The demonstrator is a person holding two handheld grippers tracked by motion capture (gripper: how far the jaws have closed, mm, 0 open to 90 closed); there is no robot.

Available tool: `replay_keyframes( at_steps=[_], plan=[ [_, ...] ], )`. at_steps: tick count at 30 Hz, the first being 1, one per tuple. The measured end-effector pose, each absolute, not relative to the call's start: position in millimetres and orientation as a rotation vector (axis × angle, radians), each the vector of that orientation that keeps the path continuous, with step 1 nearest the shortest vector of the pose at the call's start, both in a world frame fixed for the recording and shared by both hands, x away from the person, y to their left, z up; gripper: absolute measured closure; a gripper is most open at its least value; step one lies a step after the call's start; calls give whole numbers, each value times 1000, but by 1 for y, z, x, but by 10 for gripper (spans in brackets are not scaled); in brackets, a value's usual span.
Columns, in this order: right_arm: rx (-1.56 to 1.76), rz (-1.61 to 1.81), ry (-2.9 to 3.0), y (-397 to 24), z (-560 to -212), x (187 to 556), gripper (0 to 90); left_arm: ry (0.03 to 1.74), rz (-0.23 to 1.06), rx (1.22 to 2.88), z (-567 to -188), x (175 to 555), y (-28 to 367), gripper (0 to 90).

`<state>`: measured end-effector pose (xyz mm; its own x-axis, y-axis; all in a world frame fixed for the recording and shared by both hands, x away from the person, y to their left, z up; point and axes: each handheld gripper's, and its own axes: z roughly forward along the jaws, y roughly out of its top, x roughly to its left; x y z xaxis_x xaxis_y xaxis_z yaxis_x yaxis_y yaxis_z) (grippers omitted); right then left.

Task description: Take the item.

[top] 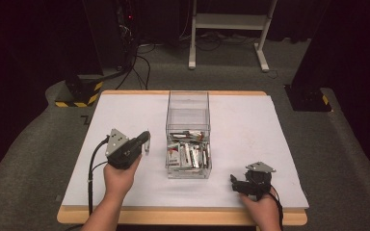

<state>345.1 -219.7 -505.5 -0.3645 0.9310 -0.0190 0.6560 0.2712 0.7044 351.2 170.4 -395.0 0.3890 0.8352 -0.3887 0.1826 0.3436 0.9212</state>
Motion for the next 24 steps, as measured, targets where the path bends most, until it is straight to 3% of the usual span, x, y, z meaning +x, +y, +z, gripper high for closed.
replay_keyframes(
  at_steps=[24],
  plan=[
    [1433, 857, 2114, -220, -506, 345, 94, 1175, 657, 1203, -408, 375, 206, 900]
  ],
)
